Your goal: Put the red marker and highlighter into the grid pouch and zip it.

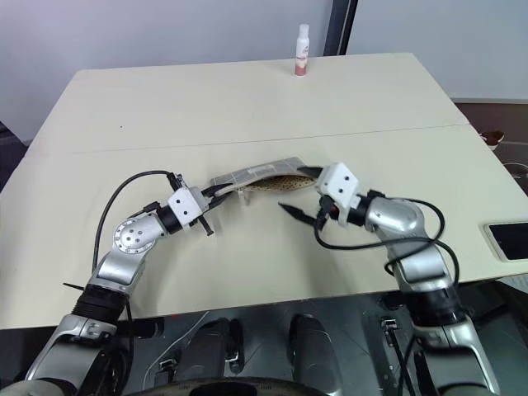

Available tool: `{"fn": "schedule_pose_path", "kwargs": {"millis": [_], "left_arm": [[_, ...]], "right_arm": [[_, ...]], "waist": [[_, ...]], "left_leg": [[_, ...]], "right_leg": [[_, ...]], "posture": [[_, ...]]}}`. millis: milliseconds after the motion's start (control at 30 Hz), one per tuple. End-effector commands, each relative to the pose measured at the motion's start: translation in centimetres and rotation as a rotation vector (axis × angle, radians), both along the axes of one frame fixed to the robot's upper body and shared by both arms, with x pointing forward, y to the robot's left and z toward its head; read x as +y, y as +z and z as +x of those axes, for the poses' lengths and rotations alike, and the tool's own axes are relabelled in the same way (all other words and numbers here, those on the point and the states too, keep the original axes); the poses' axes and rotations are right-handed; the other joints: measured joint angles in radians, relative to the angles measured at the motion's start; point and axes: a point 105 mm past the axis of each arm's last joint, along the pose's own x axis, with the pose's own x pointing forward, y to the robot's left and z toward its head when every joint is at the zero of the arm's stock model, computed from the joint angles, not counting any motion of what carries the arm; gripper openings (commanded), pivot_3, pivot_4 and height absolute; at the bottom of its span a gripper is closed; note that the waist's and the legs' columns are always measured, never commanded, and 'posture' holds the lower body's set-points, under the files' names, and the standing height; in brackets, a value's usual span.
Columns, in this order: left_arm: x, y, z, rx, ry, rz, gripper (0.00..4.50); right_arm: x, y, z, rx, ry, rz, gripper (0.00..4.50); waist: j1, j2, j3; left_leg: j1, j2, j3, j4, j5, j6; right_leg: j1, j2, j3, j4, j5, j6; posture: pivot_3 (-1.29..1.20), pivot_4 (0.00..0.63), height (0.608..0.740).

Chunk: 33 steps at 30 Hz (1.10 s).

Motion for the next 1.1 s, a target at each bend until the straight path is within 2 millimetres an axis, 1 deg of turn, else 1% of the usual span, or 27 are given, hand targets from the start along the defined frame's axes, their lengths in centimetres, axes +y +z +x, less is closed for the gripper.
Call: {"fn": "schedule_pose_path", "kwargs": {"millis": [33, 100, 167, 267, 367, 467, 600, 667, 767, 800, 900, 933, 1000, 1100], "left_arm": [[-1.1, 0.6, 0.0, -0.031, -0.025, 0.008, 0.00], [-1.9, 0.5, 0.1, -0.035, -0.044, 0.020, 0.00], [-2.6, 0.7, 0.1, -0.049, -0.065, 0.030, 0.00], [-3.2, 1.5, 0.4, -0.080, -0.078, 0.030, 0.00], [-3.7, 2.0, 0.5, -0.113, -0.094, 0.052, 0.00], [-4.0, 2.0, 0.5, -0.116, -0.098, 0.049, 0.00], [-4.2, 1.8, 0.5, -0.122, -0.094, 0.052, 0.00], [-4.2, 1.9, 0.5, -0.126, -0.090, 0.050, 0.00], [-4.2, 1.9, 0.5, -0.130, -0.085, 0.052, 0.00], [-4.1, 1.8, 0.6, -0.132, -0.082, 0.057, 0.00], [-4.0, 1.8, 0.7, -0.132, -0.070, 0.053, 0.00], [-4.0, 1.8, 0.7, -0.133, -0.066, 0.052, 0.00], [-3.9, 1.8, 0.8, -0.134, -0.061, 0.051, 0.00], [-3.7, 1.7, 0.8, -0.133, -0.053, 0.050, 0.00]], "right_arm": [[0.5, -0.1, -2.9, 0.189, 0.075, 0.103, 4.45], [0.7, -3.0, -3.1, 0.261, 0.033, 0.072, 4.45], [1.2, -5.0, -2.2, 0.310, -0.040, 0.090, 4.45], [2.6, -6.7, -0.7, 0.376, -0.111, 0.135, 4.45], [4.4, -6.7, 1.3, 0.378, -0.153, 0.221, 4.45], [5.9, -5.6, 2.8, 0.375, -0.163, 0.299, 4.45], [6.4, -4.5, 3.9, 0.356, -0.165, 0.345, 4.45], [6.5, -3.9, 3.8, 0.359, -0.141, 0.373, 4.45], [6.8, -3.3, 3.4, 0.367, -0.093, 0.401, 3.64], [7.0, -3.2, 3.3, 0.368, -0.077, 0.400, 3.19], [7.1, -3.0, 3.2, 0.373, -0.074, 0.424, 1.59], [7.1, -3.0, 3.2, 0.370, -0.074, 0.418, 1.22], [7.0, -3.1, 3.1, 0.370, -0.077, 0.416, 0.11], [6.6, -3.3, 3.0, 0.374, -0.089, 0.409, 0.05]], "waist": [[0.001, -0.001, 0.000], [0.002, -0.003, -0.002], [0.001, -0.003, -0.002], [-0.001, -0.003, -0.002], [-0.003, -0.003, -0.002], [-0.002, -0.002, -0.002], [0.002, -0.002, -0.002], [0.002, -0.002, -0.002], [-0.001, -0.002, -0.002], [-0.001, -0.002, -0.002], [-0.003, -0.002, -0.002], [-0.002, -0.002, -0.002], [-0.002, -0.002, -0.002], [-0.002, -0.002, -0.002]], "left_leg": [[0.000, 0.000, 0.000, 0.000, 0.000, 0.000], [0.001, 0.000, -0.001, 0.000, 0.000, 0.000], [0.001, 0.000, -0.001, 0.000, 0.000, 0.000], [0.001, 0.000, 0.000, 0.000, 0.000, 0.000], [0.000, 0.000, 0.000, 0.001, 0.000, 0.000], [0.000, 0.000, 0.000, 0.000, 0.000, 0.000], [-0.001, 0.000, 0.000, 0.000, 0.000, 0.000], [-0.001, -0.001, 0.000, 0.000, 0.000, 0.000], [-0.001, -0.001, 0.000, 0.000, 0.000, 0.000], [-0.001, -0.001, 0.000, 0.000, 0.000, 0.000], [0.000, 0.000, 0.000, 0.000, 0.000, 0.000], [0.000, 0.000, 0.000, 0.000, 0.000, 0.000], [0.000, 0.000, 0.000, 0.000, 0.000, 0.000], [0.000, 0.000, 0.000, 0.000, 0.000, 0.000]], "right_leg": [[0.000, 0.000, 0.000, 0.000, 0.000, 0.000], [0.001, 0.000, 0.000, 0.000, 0.000, 0.000], [0.001, 0.000, 0.000, 0.000, 0.000, -0.001], [0.000, 0.000, 0.000, 0.000, 0.000, -0.001], [0.000, 0.001, 0.000, 0.000, 0.001, -0.001], [0.000, 0.001, 0.000, 0.000, 0.001, -0.001], [0.000, 0.001, 0.000, 0.000, 0.001, 0.001], [0.000, 0.000, 0.000, 0.000, 0.001, 0.001], [0.000, 0.000, 0.000, 0.000, 0.001, 0.001], [0.000, 0.000, 0.000, 0.000, 0.001, 0.001], [0.000, 0.001, 0.000, 0.001, 0.001, 0.001], [-0.001, 0.001, 0.000, 0.001, 0.001, 0.001], [-0.001, 0.001, 0.000, 0.001, 0.001, 0.001], [0.000, 0.001, 0.000, 0.000, 0.001, 0.001]], "posture": [[0.00, 0.150, 0.740], [0.00, 0.150, 0.740], [0.00, 0.150, 0.740], [0.00, 0.150, 0.740], [0.00, 0.150, 0.740], [0.00, 0.150, 0.740], [0.00, 0.150, 0.740], [0.00, 0.150, 0.740], [0.00, 0.150, 0.740], [0.00, 0.150, 0.740], [0.00, 0.150, 0.740], [0.00, 0.150, 0.740], [0.00, 0.150, 0.740], [0.00, 0.150, 0.740]]}}
